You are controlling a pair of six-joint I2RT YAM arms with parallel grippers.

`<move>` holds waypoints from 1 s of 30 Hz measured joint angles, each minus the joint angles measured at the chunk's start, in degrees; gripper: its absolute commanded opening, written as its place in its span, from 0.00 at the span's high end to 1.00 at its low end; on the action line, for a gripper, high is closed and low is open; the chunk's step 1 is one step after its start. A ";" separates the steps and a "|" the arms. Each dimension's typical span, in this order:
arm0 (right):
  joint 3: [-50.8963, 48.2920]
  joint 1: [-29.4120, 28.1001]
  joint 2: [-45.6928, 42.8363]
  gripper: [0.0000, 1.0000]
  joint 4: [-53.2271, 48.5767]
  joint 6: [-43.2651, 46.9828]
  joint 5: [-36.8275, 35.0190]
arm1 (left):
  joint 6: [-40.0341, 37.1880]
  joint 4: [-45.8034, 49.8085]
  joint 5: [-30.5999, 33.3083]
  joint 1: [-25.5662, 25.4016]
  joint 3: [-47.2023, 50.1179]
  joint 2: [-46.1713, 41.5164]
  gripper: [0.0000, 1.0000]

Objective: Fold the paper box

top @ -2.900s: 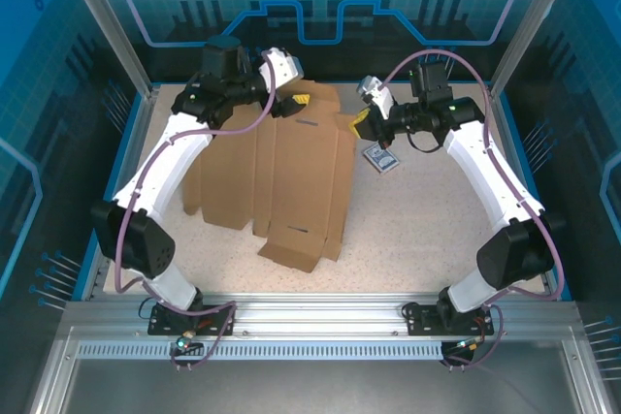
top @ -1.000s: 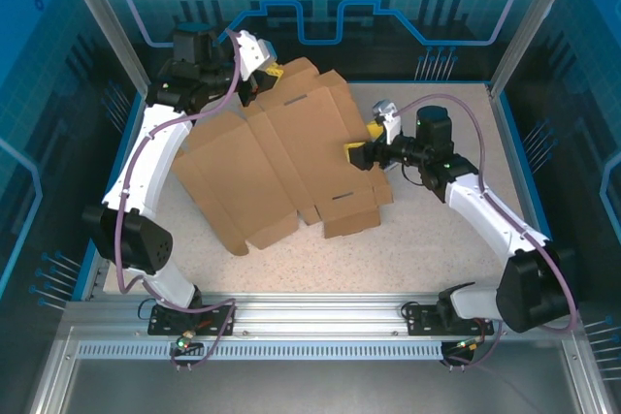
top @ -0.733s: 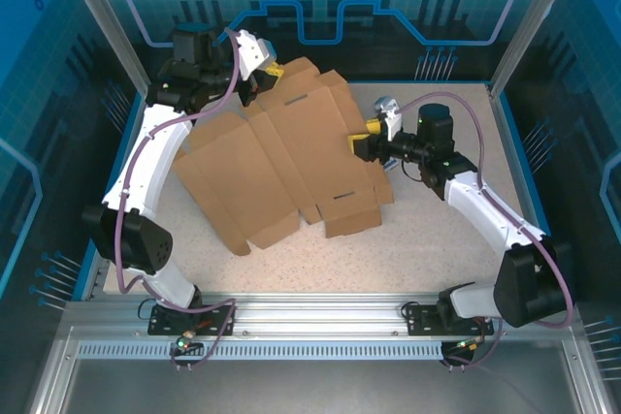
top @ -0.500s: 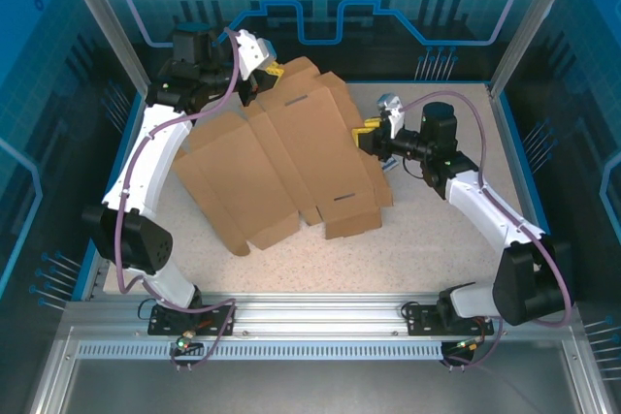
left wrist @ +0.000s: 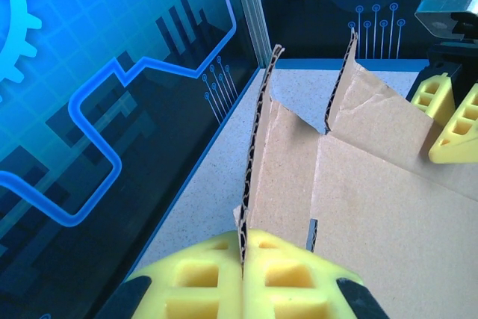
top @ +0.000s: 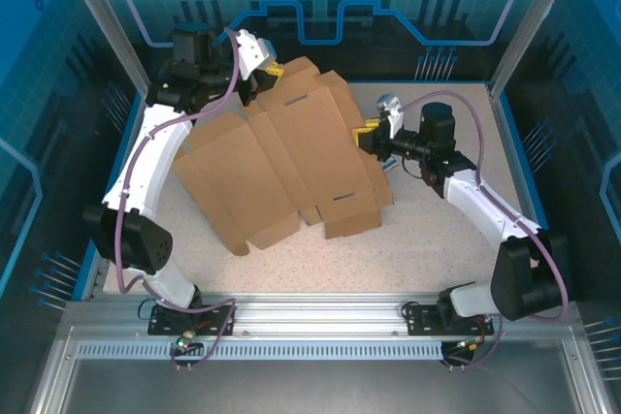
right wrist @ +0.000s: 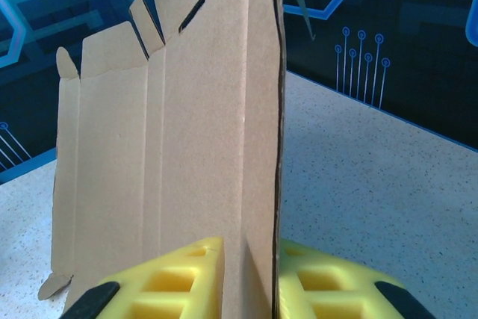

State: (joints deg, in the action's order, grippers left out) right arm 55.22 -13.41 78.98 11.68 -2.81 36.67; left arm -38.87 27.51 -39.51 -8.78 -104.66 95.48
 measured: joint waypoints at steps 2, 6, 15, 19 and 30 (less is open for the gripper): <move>-0.70 0.50 0.02 0.78 0.28 -0.02 0.00 | 0.00 0.00 0.00 0.00 0.00 0.00 1.00; -2.21 1.27 0.02 0.75 0.79 -0.02 0.04 | 0.02 -0.02 0.00 0.00 0.00 0.00 1.00; -6.05 1.86 0.00 0.78 3.45 -0.28 1.11 | 0.11 -0.02 0.00 0.00 0.00 0.00 1.00; -6.16 1.86 0.00 0.78 4.02 -0.57 1.44 | 0.44 -0.04 0.02 0.00 0.00 0.00 1.00; -6.16 1.86 0.02 0.78 5.29 -1.73 2.01 | 1.14 -0.46 0.00 0.00 0.00 0.00 1.00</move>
State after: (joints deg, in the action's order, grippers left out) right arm 49.06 -11.55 79.00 16.97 -4.54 38.68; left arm -37.74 27.05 -39.51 -8.78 -104.66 95.48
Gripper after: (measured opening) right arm 0.218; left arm 0.057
